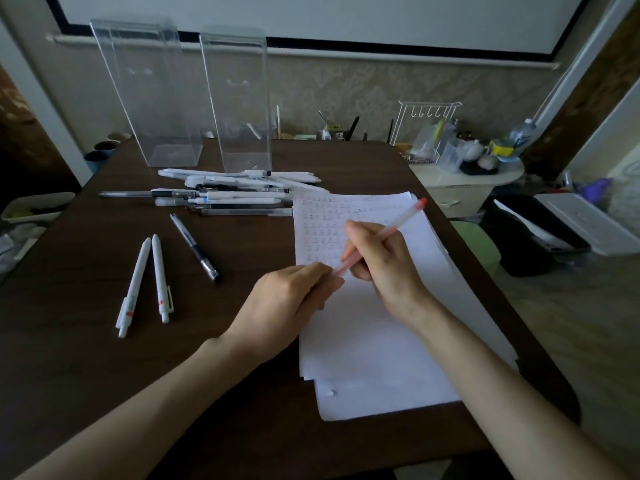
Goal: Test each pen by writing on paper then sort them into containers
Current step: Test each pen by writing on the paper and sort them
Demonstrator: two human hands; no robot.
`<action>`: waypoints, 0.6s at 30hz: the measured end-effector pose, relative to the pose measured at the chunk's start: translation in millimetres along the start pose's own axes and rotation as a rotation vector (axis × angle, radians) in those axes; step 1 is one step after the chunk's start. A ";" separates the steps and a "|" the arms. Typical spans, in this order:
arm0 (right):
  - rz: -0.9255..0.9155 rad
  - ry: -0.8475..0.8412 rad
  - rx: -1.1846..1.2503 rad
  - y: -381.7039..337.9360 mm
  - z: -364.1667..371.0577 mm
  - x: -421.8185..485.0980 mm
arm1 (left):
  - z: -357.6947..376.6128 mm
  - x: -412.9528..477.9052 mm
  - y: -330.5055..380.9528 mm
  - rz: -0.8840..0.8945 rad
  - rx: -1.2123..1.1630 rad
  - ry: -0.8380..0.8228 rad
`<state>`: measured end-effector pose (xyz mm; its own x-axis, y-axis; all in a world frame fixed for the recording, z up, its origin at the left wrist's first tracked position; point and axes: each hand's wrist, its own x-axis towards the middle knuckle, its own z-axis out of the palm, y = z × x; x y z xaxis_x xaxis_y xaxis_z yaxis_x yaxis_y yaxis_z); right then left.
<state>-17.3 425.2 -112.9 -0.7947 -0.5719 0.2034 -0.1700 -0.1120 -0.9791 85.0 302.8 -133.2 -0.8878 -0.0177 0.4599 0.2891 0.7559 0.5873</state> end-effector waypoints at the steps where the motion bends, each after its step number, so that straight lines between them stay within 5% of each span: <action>1: 0.008 0.049 0.014 -4.5 2.7 -4.1 | -0.4 0.0 7.2 -0.014 -0.052 0.003; 11: -0.130 0.363 0.052 -39.7 -52.6 -77.2 | 55.1 11.2 91.0 0.033 -0.339 -0.044; 18: 0.098 0.699 -0.113 -43.1 -128.7 -166.4 | 117.2 17.3 145.2 0.337 -0.158 -0.358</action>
<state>47.3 629.8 -103.5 -0.9905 0.0839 0.1092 -0.1079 0.0195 -0.9940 69.7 488.9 -118.1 -0.7950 0.4557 0.4003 0.6062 0.5724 0.5522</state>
